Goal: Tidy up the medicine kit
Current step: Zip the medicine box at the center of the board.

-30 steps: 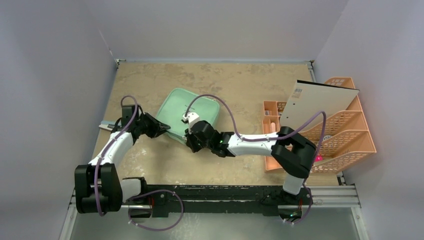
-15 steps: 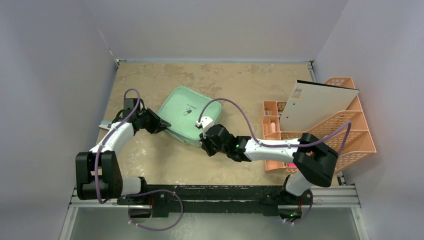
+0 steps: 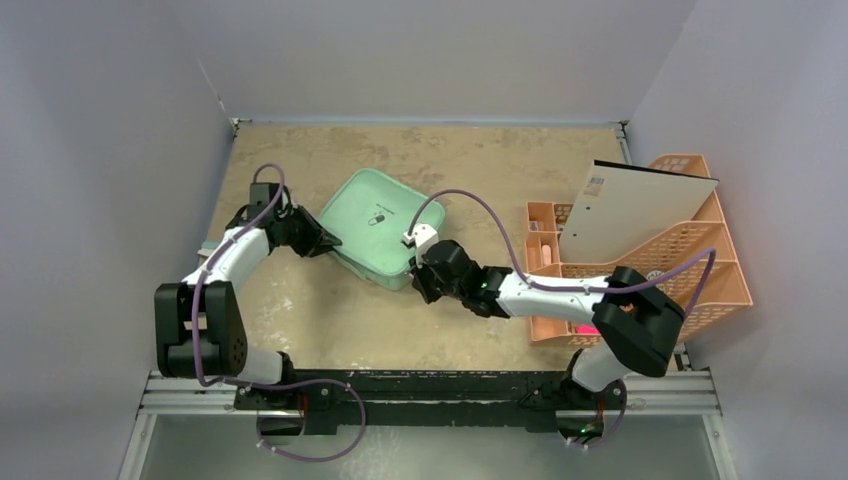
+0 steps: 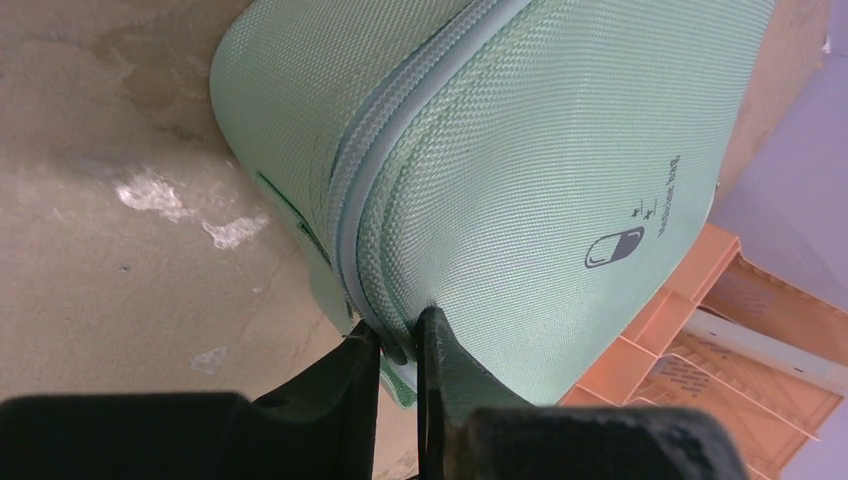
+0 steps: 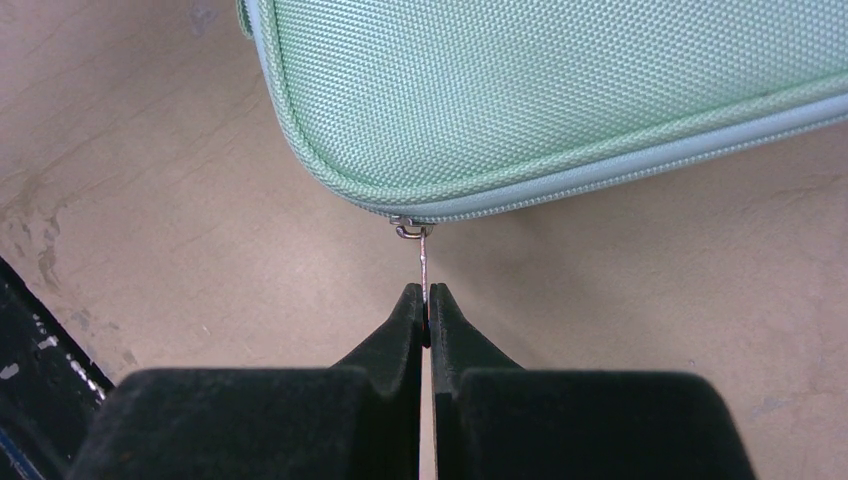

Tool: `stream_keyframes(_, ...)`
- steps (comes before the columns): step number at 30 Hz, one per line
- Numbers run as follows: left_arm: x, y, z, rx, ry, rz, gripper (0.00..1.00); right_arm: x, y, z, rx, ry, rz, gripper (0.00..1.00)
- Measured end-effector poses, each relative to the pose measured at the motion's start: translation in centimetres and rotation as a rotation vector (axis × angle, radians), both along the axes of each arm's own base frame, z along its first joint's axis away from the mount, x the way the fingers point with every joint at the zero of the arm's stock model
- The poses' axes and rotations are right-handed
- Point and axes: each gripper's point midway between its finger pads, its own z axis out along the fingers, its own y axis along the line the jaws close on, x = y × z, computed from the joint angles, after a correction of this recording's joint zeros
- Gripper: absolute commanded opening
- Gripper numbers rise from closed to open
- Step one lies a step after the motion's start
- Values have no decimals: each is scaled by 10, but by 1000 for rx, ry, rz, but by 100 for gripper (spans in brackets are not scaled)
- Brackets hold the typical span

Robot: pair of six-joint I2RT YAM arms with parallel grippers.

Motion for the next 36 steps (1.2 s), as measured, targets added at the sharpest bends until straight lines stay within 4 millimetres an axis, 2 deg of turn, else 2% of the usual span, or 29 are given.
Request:
stream_keyframes(4,10,8,7,66,-15,-26,31,5,13,0,7,6,22,0)
stream_keyframes(8,20,23,27,145,-91,-18,46,8,20,-6,-2,28,30,0)
stream_keyframes(13,13,18,59,124,-190,-27,49,14,39,-6,11,47,50,0)
stream_keyframes(15,8,11,64,85,-218,-46,50,16,46,-6,16,50,52,0)
stream_keyframes(17,0,3,60,41,-213,-60,50,17,52,-6,23,54,55,0)
stream_keyframes(24,-36,-16,21,-84,-103,-85,50,16,80,-2,41,65,78,0)
stream_keyframes(28,-37,-19,20,-107,-111,-93,49,13,96,-1,49,70,95,0)
stream_keyframes(30,-35,-19,21,-106,-122,-93,45,12,101,-1,53,73,102,0)
stream_keyframes(33,-32,-19,20,-108,-136,-88,38,12,104,-1,53,77,106,0)
stream_keyframes(36,-30,-19,14,-111,-122,-80,35,12,104,-1,56,81,105,0)
